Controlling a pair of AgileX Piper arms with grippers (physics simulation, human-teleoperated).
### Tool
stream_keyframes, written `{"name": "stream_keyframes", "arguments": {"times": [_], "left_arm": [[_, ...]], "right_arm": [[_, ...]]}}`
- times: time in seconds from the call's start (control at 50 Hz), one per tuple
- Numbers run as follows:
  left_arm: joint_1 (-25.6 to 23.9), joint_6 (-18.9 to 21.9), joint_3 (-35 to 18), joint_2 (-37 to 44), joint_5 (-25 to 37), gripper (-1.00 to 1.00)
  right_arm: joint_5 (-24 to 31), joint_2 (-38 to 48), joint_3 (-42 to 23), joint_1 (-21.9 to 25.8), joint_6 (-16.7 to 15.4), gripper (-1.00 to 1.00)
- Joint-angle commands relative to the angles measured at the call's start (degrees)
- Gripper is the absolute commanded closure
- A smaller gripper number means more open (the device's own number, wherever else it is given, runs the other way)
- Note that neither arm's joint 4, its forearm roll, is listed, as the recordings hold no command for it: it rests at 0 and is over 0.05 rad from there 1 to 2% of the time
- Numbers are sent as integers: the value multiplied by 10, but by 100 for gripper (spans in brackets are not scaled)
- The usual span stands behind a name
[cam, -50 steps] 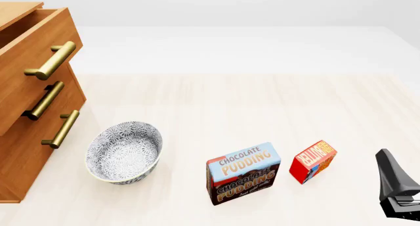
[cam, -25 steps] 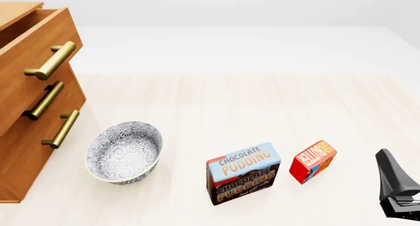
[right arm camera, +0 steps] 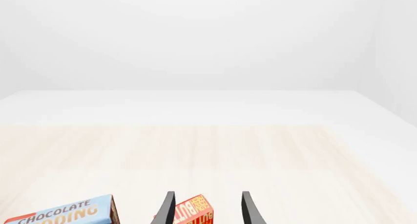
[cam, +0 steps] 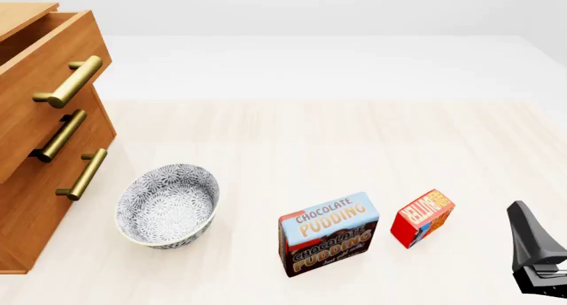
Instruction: Put the butter at the back in the top drawer of the cabinet and close it.
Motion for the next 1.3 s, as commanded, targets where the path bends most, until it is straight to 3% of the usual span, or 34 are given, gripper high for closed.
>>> {"name": "stream_keyframes", "arguments": {"times": [0.02, 1.3], "left_arm": [[2, 1, 11, 6, -3, -100], [-1, -3, 72, 38, -58, -100]], "right_arm": [[0, 0, 0, 0, 0, -100], [0, 0, 0, 0, 0, -100]]}}
